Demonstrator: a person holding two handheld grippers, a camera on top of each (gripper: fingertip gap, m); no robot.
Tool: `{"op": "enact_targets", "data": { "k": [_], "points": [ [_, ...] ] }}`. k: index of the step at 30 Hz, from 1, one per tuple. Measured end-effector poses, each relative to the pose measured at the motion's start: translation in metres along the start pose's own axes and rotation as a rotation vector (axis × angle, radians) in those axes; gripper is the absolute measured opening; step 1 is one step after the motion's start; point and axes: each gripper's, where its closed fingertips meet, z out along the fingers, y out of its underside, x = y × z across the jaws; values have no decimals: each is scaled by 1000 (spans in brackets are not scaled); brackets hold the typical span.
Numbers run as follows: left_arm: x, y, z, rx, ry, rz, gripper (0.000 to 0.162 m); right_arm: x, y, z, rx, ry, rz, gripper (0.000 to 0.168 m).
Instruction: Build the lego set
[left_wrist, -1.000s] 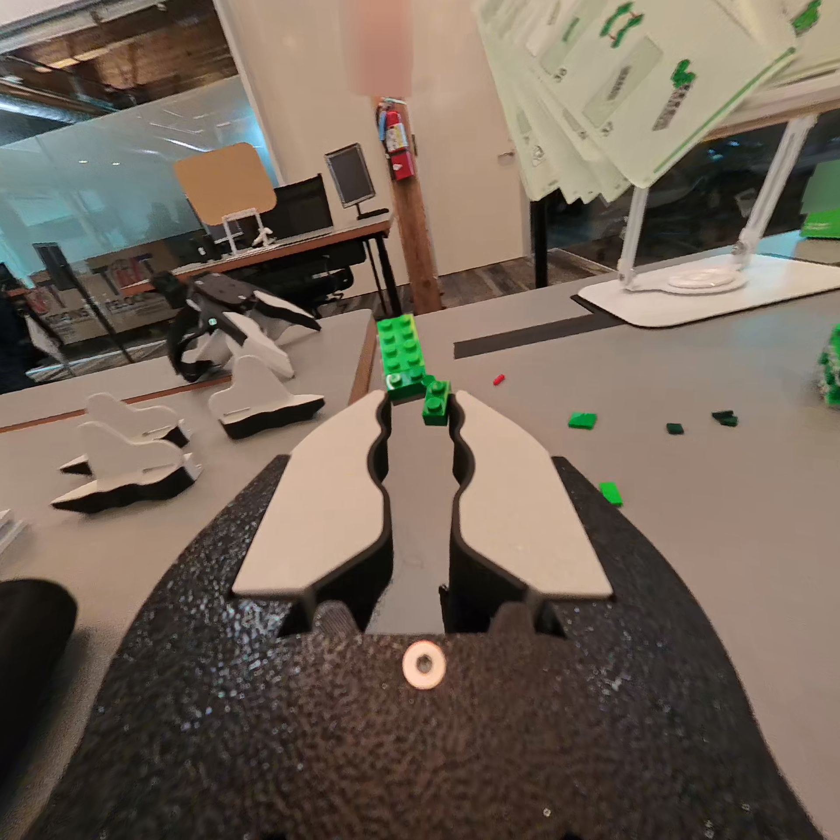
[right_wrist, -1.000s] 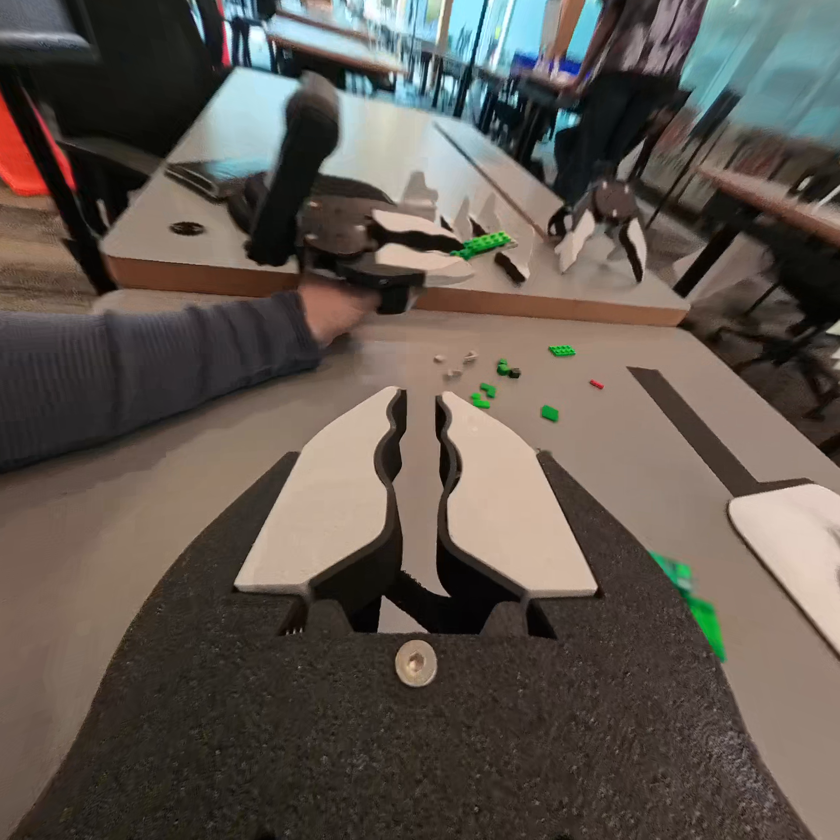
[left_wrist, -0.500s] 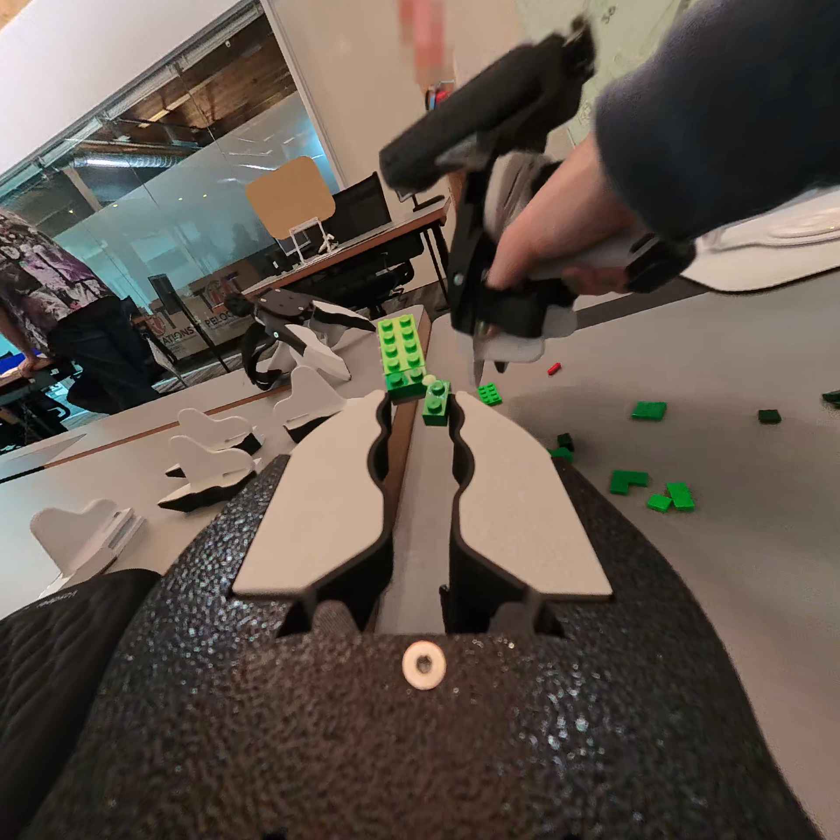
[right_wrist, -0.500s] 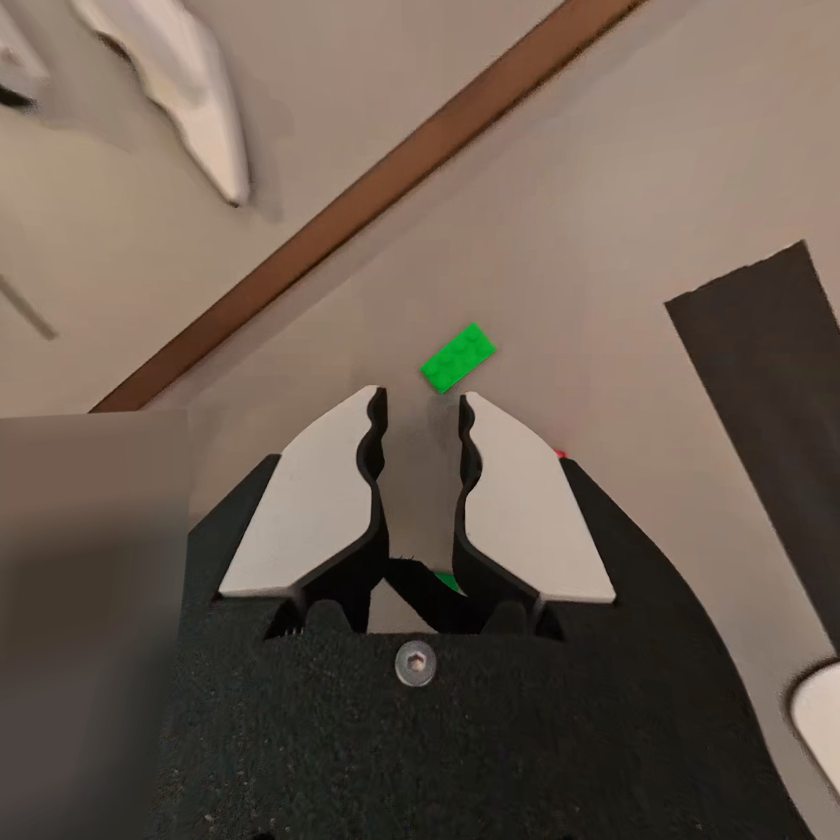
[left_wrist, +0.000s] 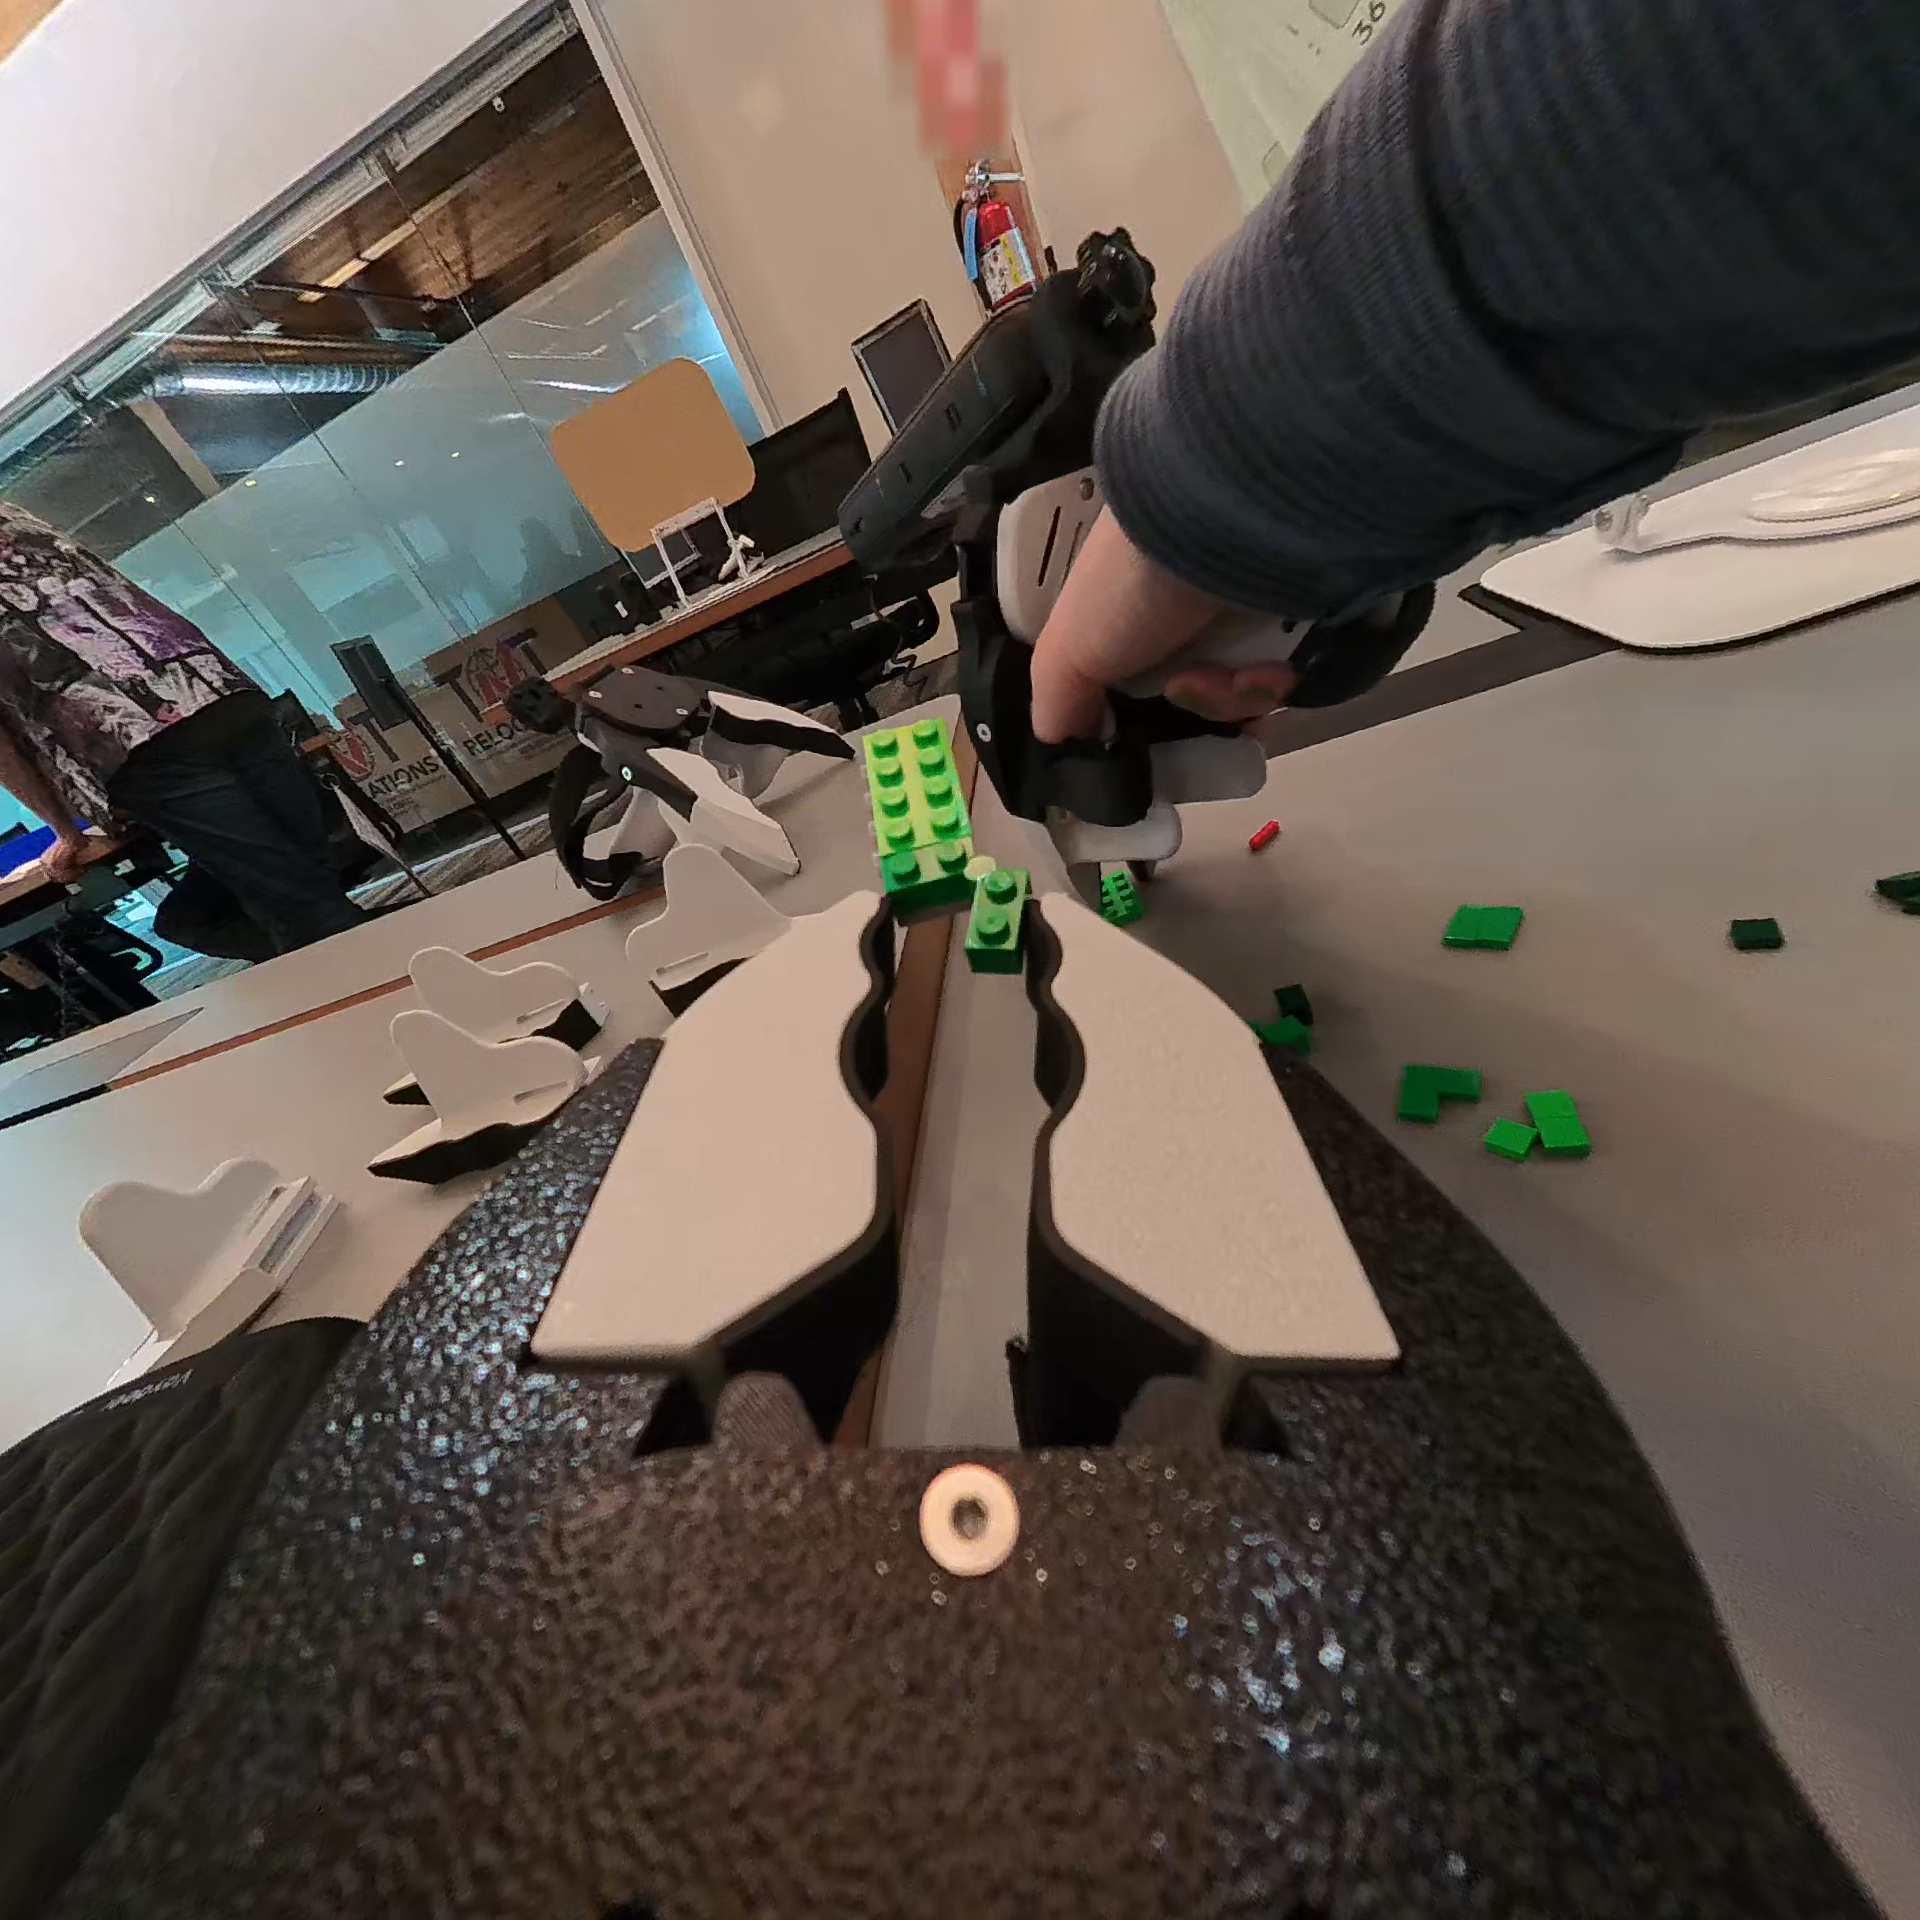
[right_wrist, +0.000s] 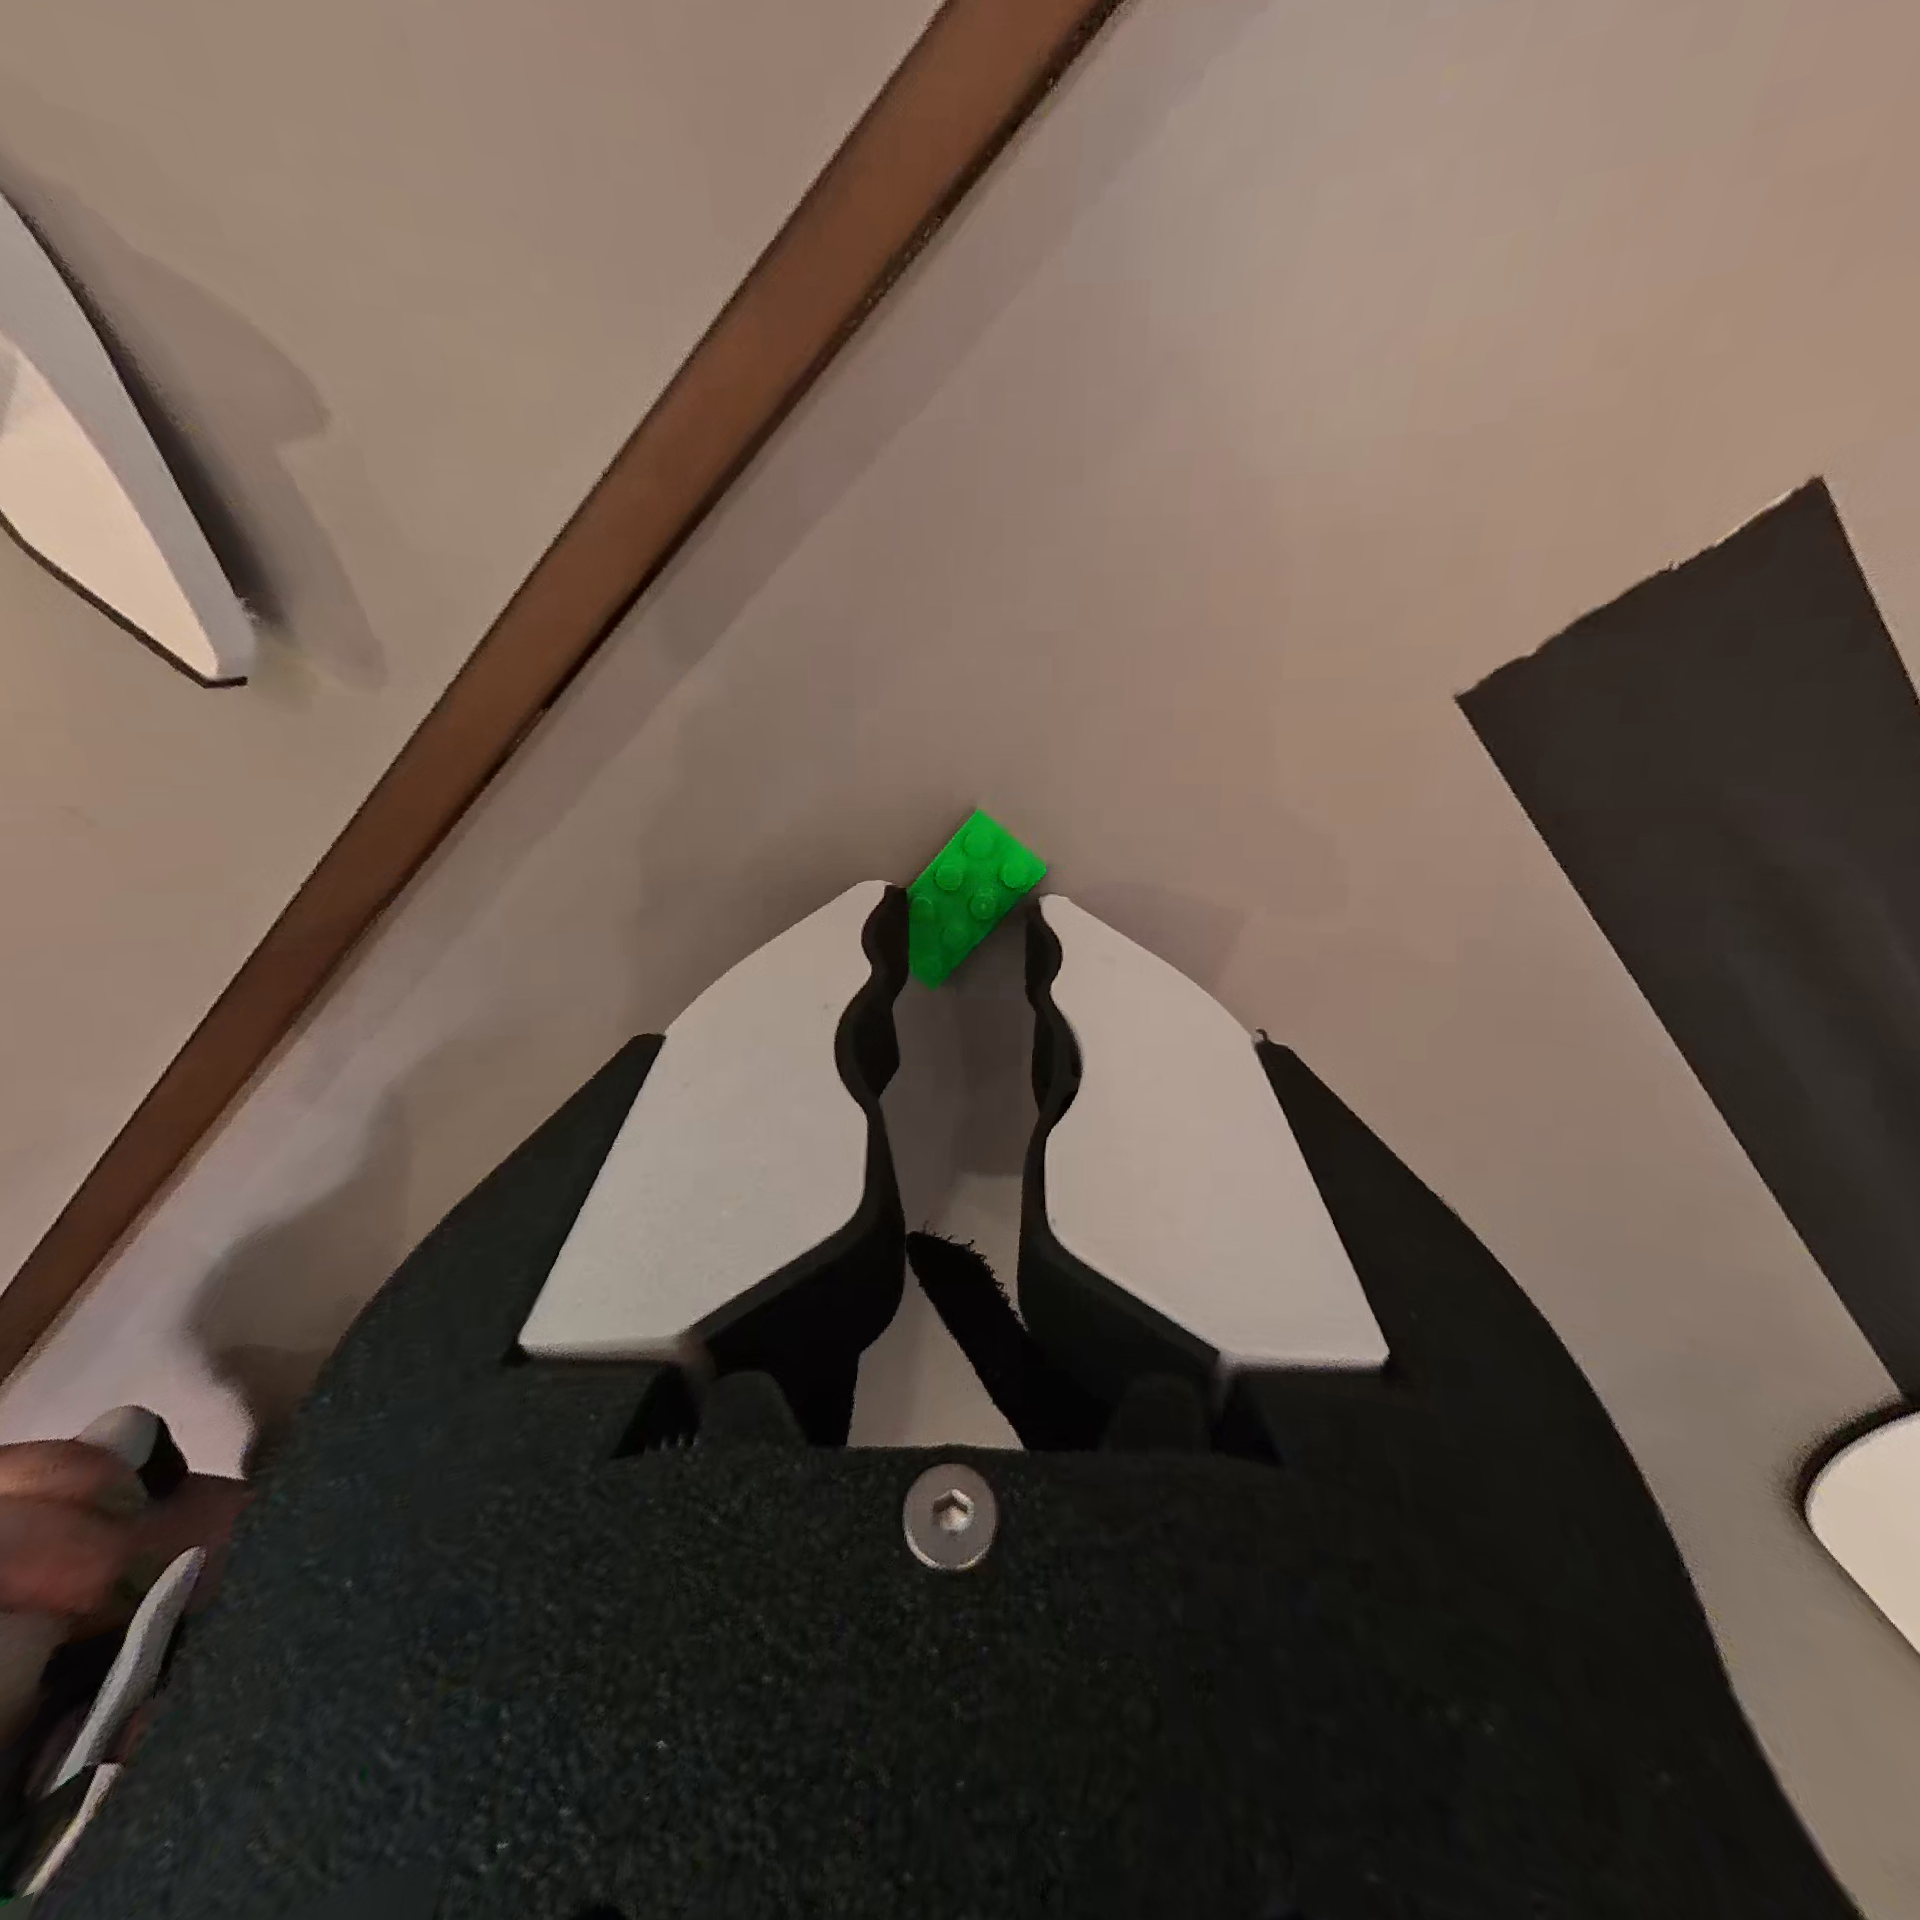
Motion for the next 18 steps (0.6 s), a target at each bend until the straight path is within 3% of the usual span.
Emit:
{"op": "enact_targets", "data": {
  "k": [5,10,14,18],
  "points": [
    [2,1,0,-7,19,-4,24,-1,0,0,7,33,-83,16],
    [20,-4,2,-7,155,-66,23,2,20,-24,120,91,-323,15],
    [51,-33,-9,7,413,-181,23,-9,99,-74,228,4,-489,15],
    [64,-118,-42,141,521,-192,23,11,199,-141,360,-36,-485,15]
  ]
}}
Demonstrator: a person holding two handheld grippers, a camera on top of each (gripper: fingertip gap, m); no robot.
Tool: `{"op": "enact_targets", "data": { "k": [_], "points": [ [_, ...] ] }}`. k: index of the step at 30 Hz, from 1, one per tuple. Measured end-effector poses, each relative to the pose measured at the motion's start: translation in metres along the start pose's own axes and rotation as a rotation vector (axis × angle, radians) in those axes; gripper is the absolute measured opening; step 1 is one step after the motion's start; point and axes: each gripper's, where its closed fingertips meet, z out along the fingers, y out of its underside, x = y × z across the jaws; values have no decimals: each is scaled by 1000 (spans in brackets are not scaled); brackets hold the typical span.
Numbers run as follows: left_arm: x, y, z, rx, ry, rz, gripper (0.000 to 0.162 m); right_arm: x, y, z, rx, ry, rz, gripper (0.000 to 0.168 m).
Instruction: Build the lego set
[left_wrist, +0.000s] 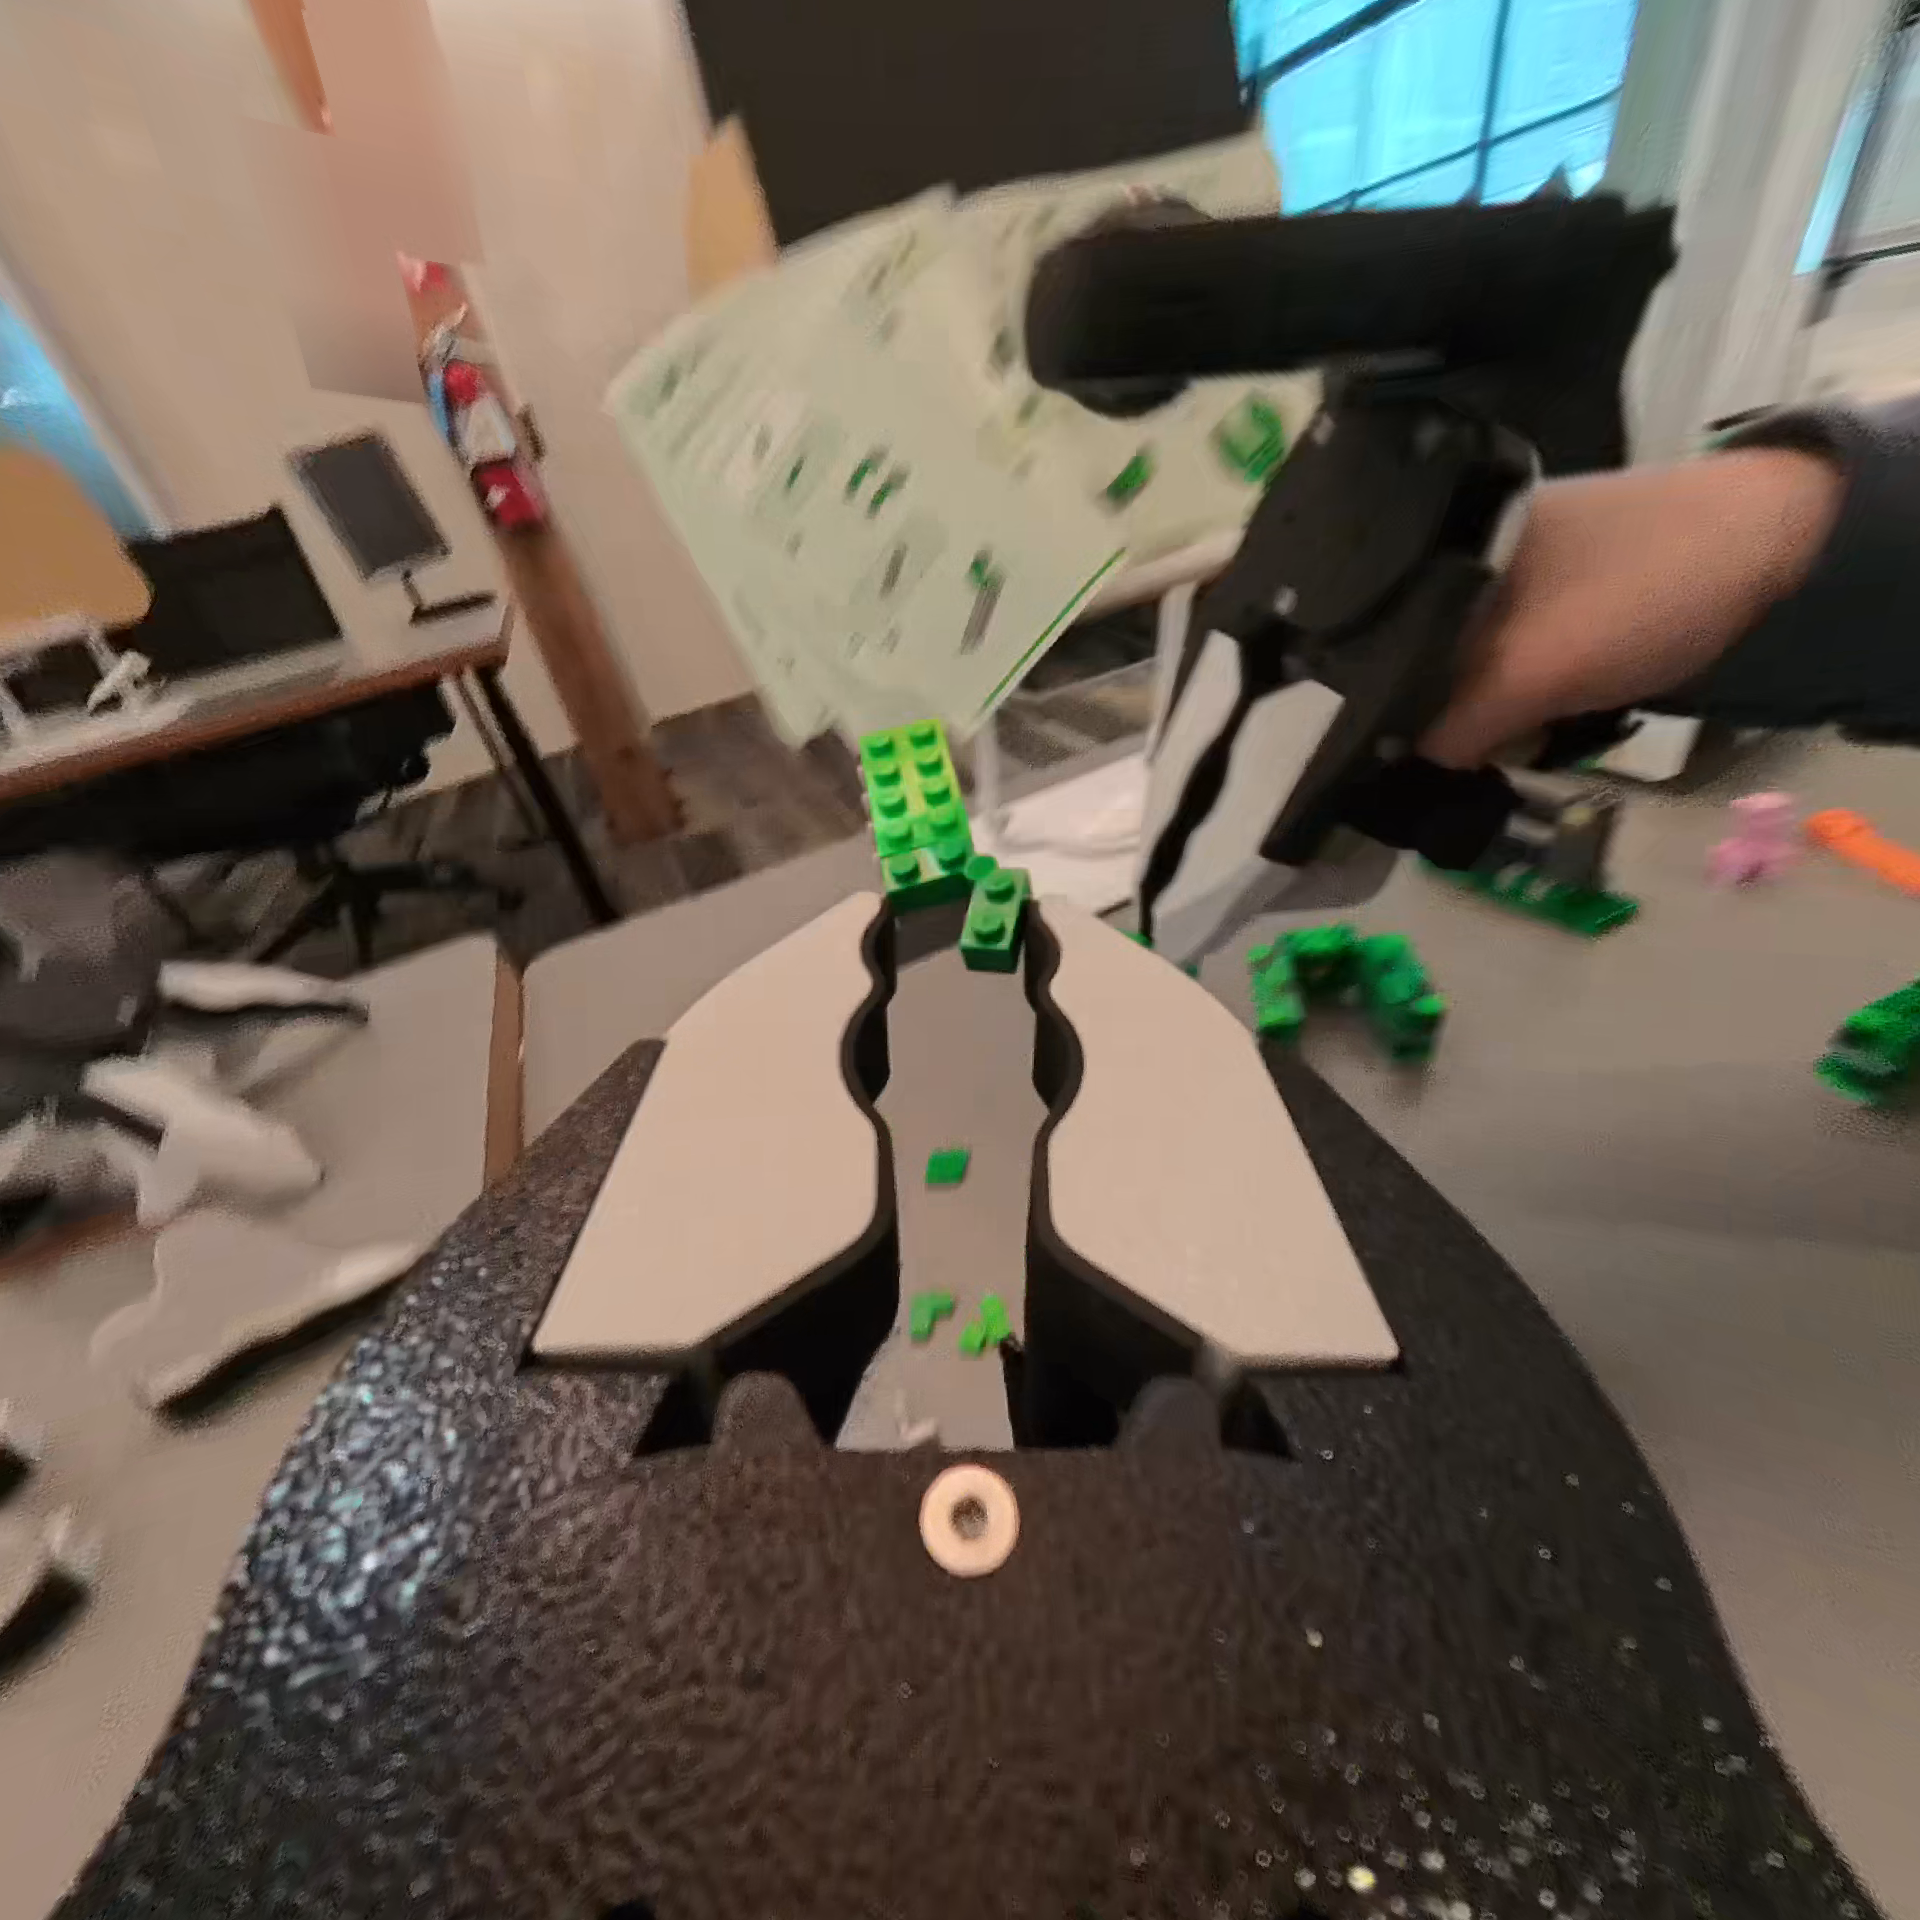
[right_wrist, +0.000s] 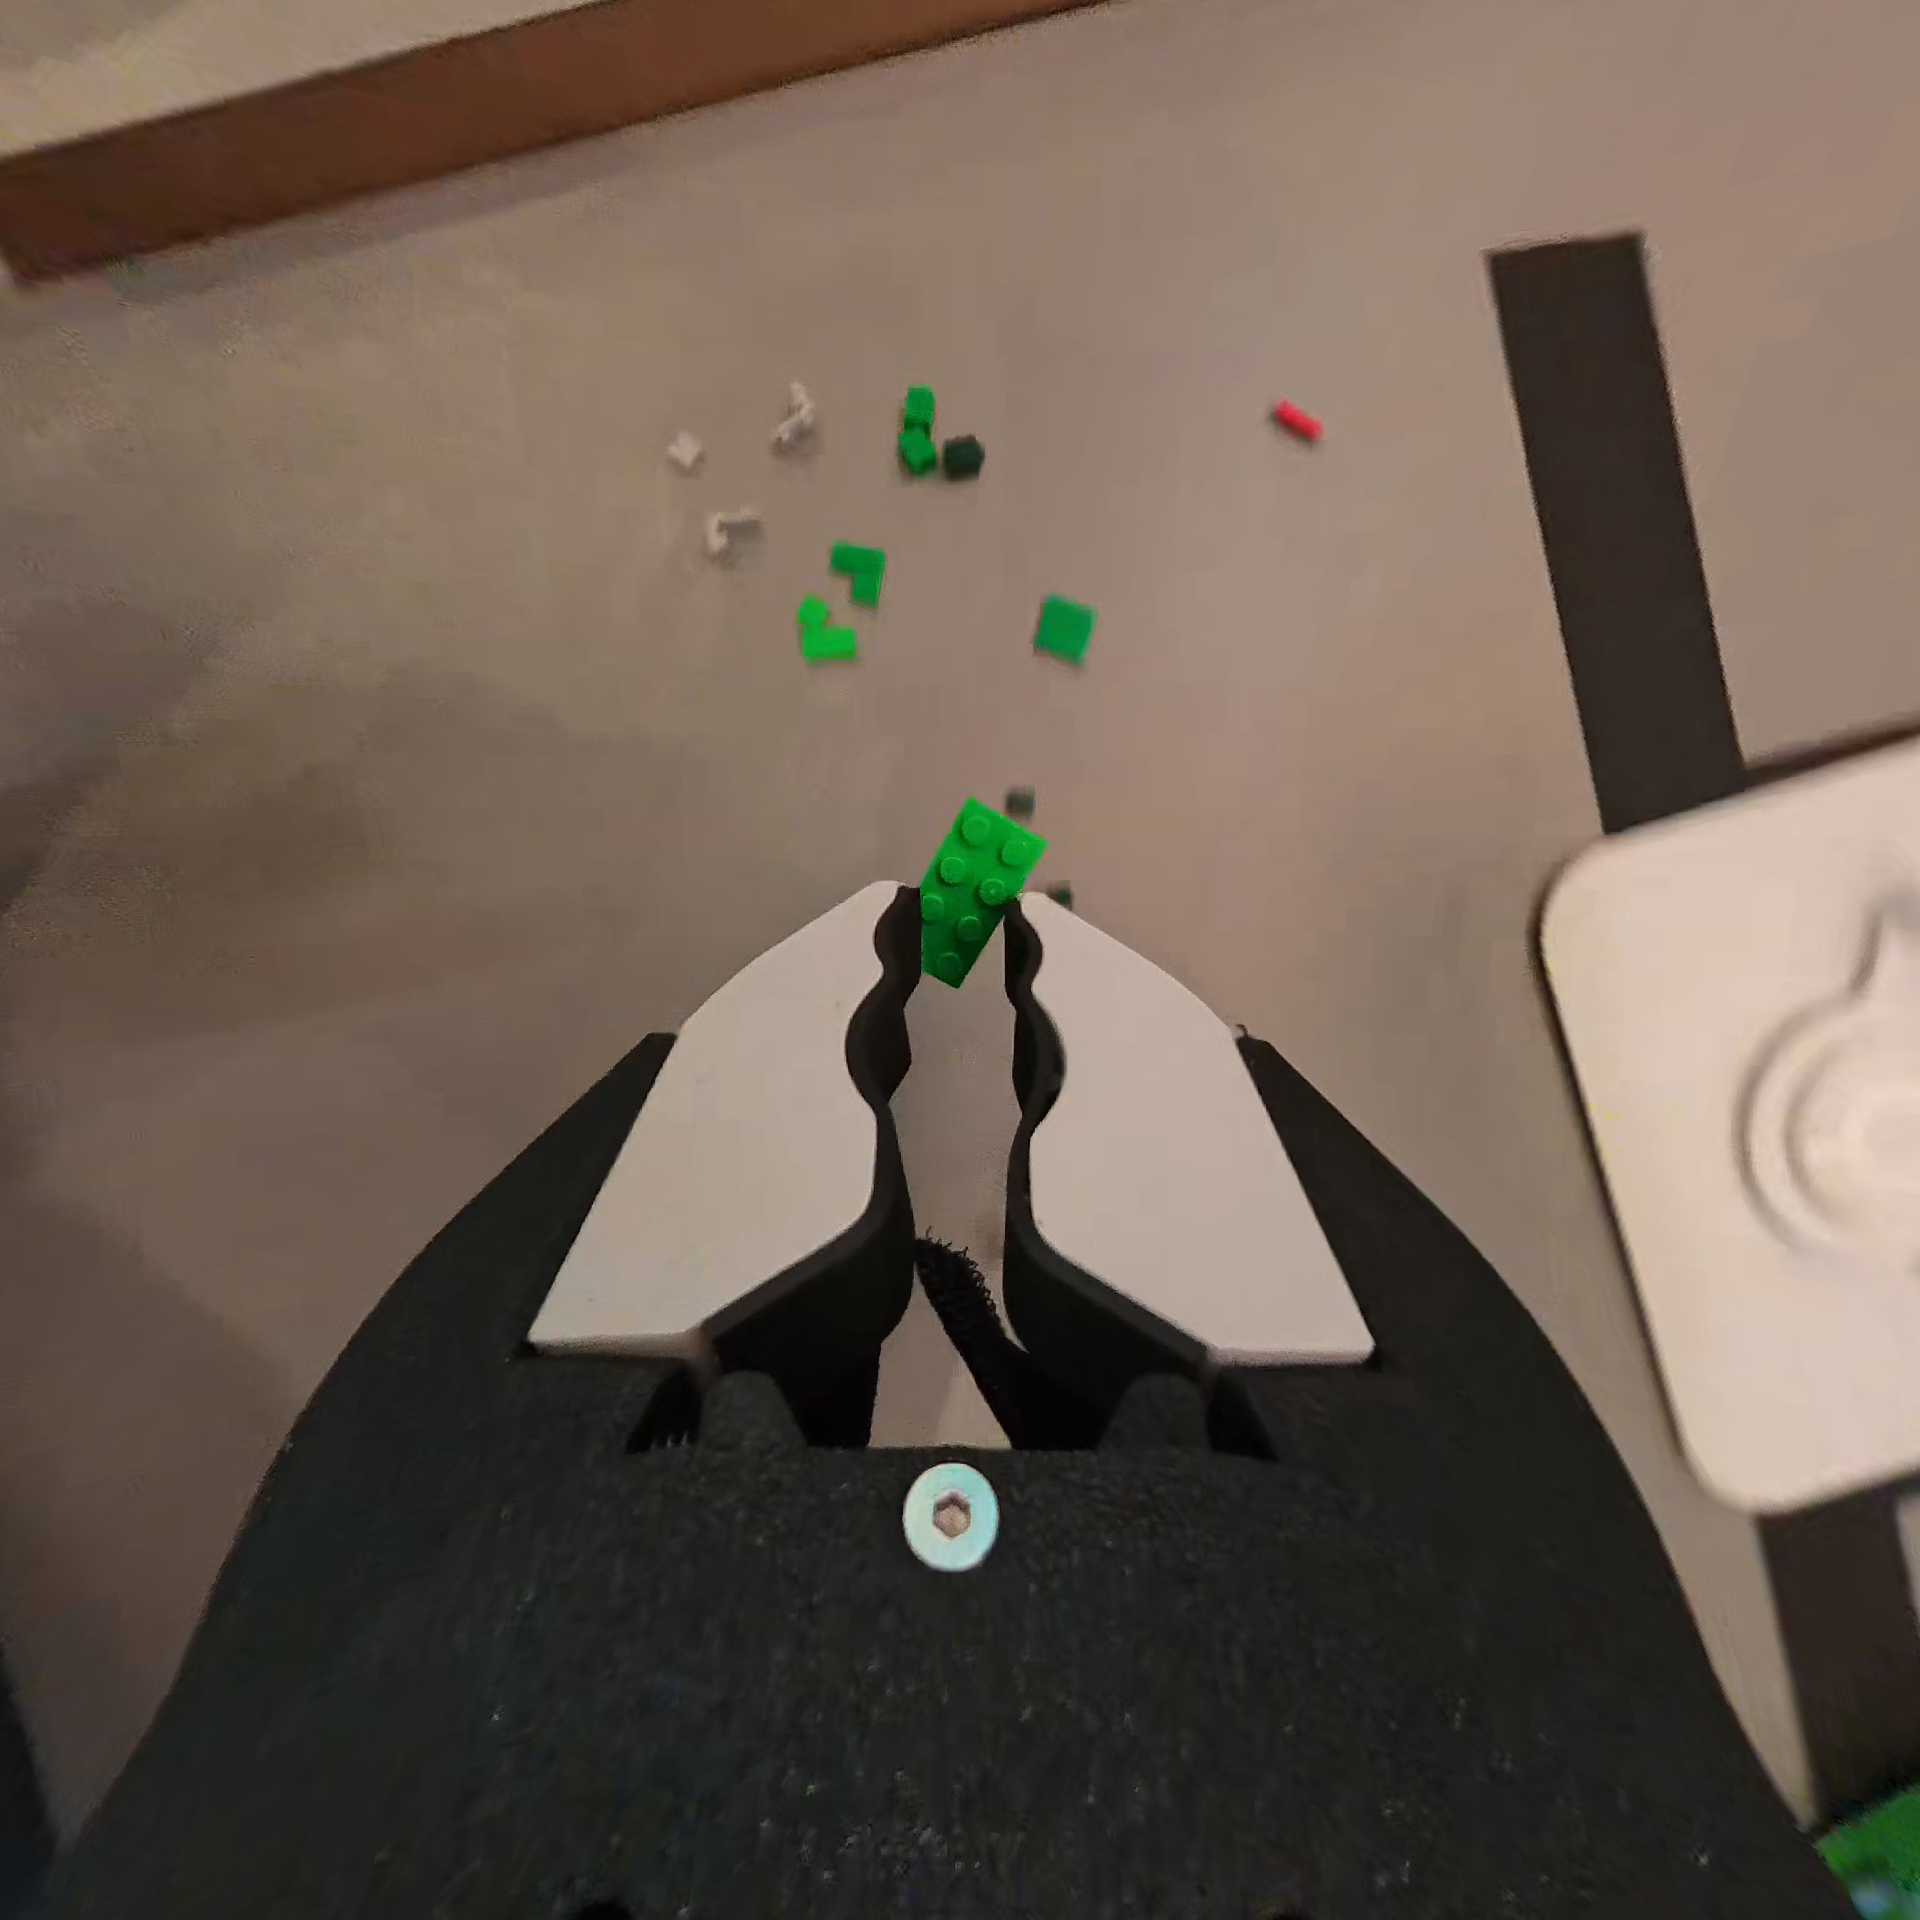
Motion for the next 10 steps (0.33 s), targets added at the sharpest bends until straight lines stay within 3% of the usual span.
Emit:
{"op": "enact_targets", "data": {
  "k": [4,10],
  "points": [
    [73,-69,1,-6,333,89,23,-4,52,-87,206,20,113,15],
    [189,-106,2,-68,780,228,23,-13,97,-181,471,36,134,14]
  ]
}}
